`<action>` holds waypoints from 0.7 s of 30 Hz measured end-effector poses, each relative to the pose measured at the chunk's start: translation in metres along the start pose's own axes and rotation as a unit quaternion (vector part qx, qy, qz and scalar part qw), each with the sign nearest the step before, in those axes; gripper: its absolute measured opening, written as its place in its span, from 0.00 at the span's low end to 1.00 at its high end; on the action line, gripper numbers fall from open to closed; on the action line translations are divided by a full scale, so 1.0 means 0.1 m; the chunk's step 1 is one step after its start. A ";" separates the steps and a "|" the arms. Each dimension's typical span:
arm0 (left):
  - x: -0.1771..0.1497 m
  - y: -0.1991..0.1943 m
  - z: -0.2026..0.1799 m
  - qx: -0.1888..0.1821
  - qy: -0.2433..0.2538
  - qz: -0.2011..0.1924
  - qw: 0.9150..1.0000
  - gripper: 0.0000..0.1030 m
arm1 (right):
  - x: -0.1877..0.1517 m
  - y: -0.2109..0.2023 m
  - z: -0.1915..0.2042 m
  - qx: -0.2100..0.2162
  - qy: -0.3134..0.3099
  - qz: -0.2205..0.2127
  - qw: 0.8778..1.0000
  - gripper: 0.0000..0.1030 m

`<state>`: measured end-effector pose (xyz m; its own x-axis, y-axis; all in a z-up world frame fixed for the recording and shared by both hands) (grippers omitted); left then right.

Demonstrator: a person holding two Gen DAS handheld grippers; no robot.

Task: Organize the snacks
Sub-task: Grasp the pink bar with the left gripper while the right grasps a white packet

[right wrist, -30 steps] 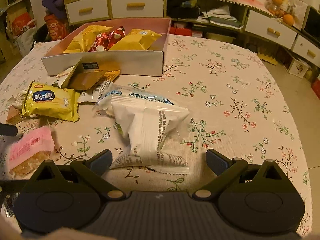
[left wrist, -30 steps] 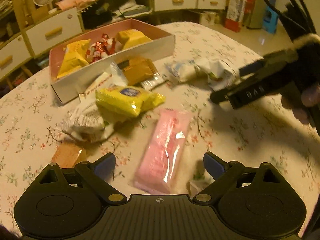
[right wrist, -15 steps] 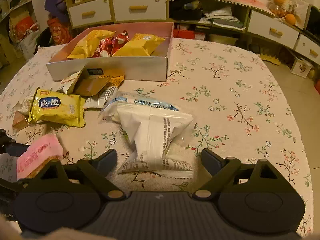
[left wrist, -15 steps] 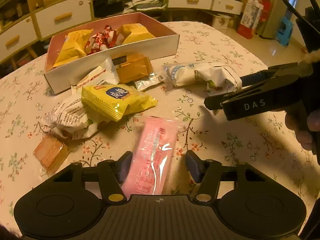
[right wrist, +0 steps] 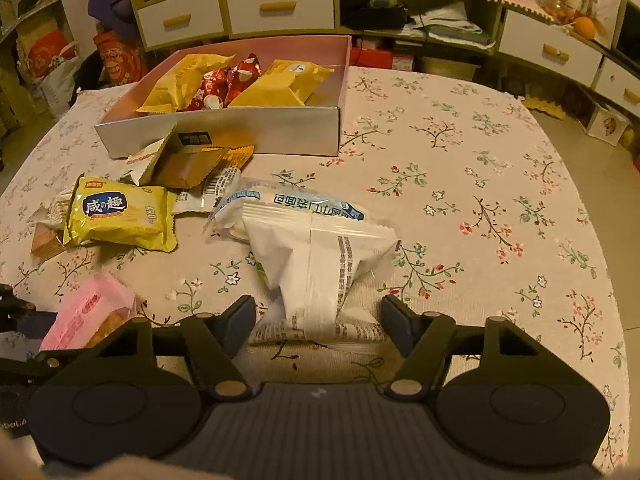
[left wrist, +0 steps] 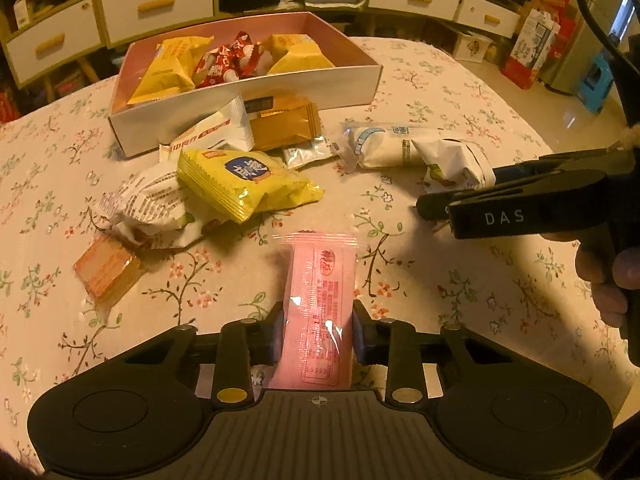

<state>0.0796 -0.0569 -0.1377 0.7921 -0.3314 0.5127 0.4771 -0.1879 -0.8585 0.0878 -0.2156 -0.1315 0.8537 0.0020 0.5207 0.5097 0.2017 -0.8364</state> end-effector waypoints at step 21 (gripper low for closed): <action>0.11 -0.23 0.00 -0.033 -0.035 -0.017 0.999 0.28 | 0.10 -0.21 0.09 0.075 0.066 0.007 0.995 0.32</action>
<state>0.0779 -0.0561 -0.1124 0.8020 -0.2592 0.5382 0.4793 -0.2583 -0.8388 0.0847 -0.2112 -0.1066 0.8722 -0.1212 0.4738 0.4845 0.3462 -0.8034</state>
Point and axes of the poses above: each gripper's, at about its wrist camera, not at the fingertips, and y roughly the way its jaws point, z to its left, x to its top, the point moved 9 cm from there along y, roughly the way its jaws point, and after that the axes turned 8 degrees about x, right-handed, at the moved point
